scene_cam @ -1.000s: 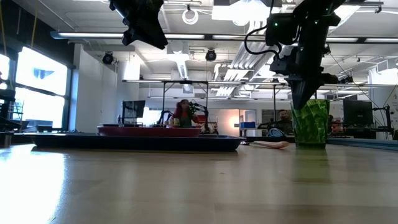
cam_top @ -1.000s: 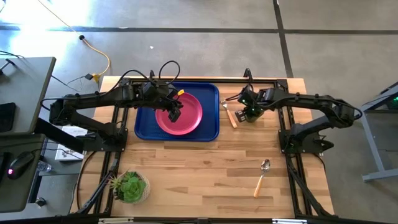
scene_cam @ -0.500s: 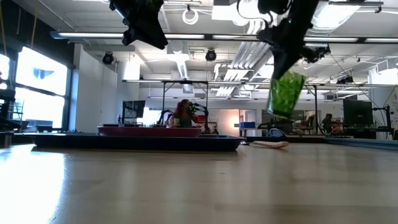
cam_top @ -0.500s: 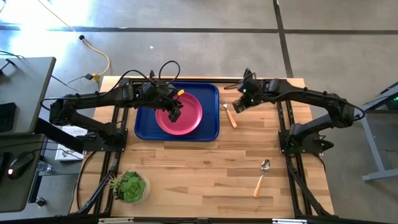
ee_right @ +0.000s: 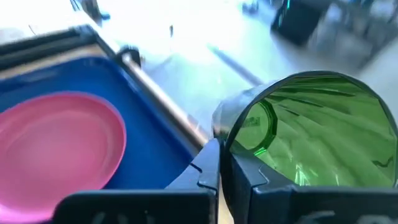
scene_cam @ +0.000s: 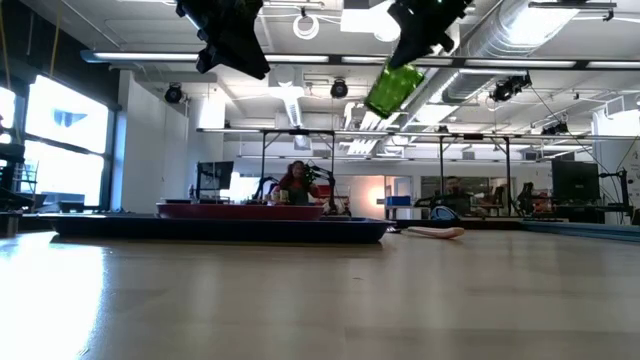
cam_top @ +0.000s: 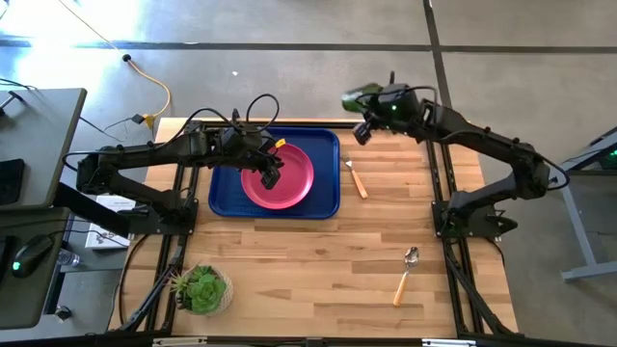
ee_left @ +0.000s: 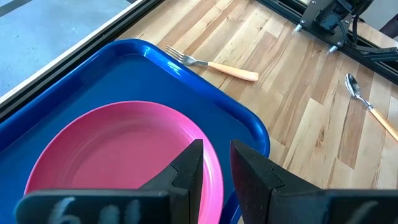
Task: Pick and place plate/cup/fork/spoon on tray
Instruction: Put the green glass to the right side of the pink plate on the blue serving tray
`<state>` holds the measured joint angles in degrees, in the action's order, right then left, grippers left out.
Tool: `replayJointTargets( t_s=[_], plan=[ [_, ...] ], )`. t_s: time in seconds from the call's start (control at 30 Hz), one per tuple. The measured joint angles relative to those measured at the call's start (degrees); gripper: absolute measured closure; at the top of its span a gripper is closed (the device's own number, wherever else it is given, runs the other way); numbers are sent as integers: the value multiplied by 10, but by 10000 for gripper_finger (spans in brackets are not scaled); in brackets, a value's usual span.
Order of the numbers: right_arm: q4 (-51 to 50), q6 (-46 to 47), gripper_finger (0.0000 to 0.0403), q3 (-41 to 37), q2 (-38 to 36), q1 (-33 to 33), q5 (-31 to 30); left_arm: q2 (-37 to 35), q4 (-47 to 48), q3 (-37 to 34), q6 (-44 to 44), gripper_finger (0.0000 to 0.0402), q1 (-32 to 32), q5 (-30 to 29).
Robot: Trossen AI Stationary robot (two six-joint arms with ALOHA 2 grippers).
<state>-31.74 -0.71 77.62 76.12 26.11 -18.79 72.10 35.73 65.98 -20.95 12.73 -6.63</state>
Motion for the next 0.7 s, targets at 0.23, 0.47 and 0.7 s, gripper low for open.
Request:
replayJointTargets(
  t_s=[0.23, 0.47, 0.7],
  plan=[
    [104, -147, 402, 0, 17, 9, 4, 0, 0, 0, 0, 332, 0, 0],
    [108, -172, 403, 0, 66, 9, 17, 0, 0, 0, -1, 332, 0, 0],
    [70, -121, 403, 0, 116, 6, 68, 0, 0, 0, 0, 332, 0, 0]
  ],
)
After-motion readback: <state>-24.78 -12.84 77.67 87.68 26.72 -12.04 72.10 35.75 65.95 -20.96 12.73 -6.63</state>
